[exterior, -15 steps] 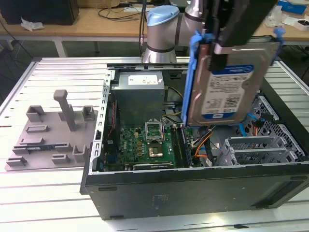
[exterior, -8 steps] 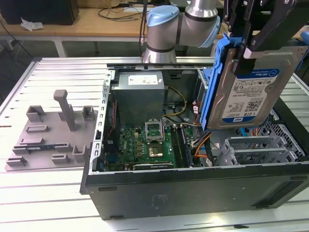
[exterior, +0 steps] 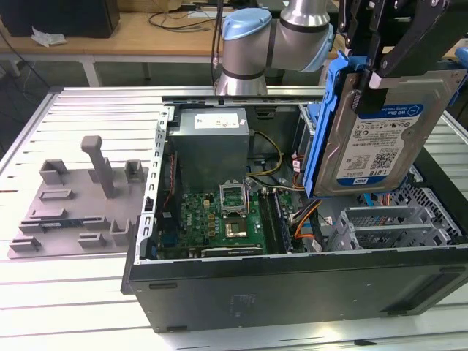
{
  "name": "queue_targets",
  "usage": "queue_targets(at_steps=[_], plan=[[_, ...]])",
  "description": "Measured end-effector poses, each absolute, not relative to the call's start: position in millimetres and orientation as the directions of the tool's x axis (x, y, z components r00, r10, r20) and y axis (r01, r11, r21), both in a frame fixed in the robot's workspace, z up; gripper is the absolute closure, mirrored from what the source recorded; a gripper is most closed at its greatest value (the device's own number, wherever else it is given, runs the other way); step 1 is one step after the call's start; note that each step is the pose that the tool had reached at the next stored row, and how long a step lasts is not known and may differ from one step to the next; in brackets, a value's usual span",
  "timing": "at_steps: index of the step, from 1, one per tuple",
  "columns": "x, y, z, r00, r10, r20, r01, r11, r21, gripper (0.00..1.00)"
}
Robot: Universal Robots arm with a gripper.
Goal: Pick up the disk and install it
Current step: 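Insert the disk into the insertion slot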
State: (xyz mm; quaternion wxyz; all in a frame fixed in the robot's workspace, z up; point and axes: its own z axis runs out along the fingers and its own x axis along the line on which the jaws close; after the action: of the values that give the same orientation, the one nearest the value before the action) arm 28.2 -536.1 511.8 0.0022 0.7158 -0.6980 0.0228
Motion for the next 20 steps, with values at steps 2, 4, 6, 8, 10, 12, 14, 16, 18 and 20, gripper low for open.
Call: queue_targets(at_steps=[2,4,6,8,10,12,14,16,18,20], plan=[[28.3,-536.1,511.8,0.025,-0.999,0.036,-0.999,-0.026,-0.029,0.63],[28.3,-536.1,511.8,0.025,-0.999,0.036,-0.999,-0.026,-0.029,0.63],[28.3,-536.1,511.8,0.025,-0.999,0.036,-0.999,-0.026,-0.029,0.63],[28.3,-536.1,511.8,0.025,-0.999,0.036,-0.999,-0.026,-0.029,0.63],[28.4,-536.1,511.8,0.025,-0.999,0.036,-0.999,-0.026,-0.029,0.63],[28.4,-536.1,511.8,0.025,-0.999,0.036,-0.999,-0.026,-0.029,0.63],[28.6,-536.2,511.8,0.025,-0.999,0.035,-0.999,-0.026,-0.029,0.63],[30.3,-536.5,511.9,0.025,-0.999,0.035,-0.999,-0.026,-0.028,0.63],[32.1,-536.8,511.8,0.025,-0.999,0.031,-0.999,-0.026,-0.026,0.63],[32.4,-536.8,511.8,0.024,-0.999,0.028,-0.999,-0.024,-0.025,0.63]])
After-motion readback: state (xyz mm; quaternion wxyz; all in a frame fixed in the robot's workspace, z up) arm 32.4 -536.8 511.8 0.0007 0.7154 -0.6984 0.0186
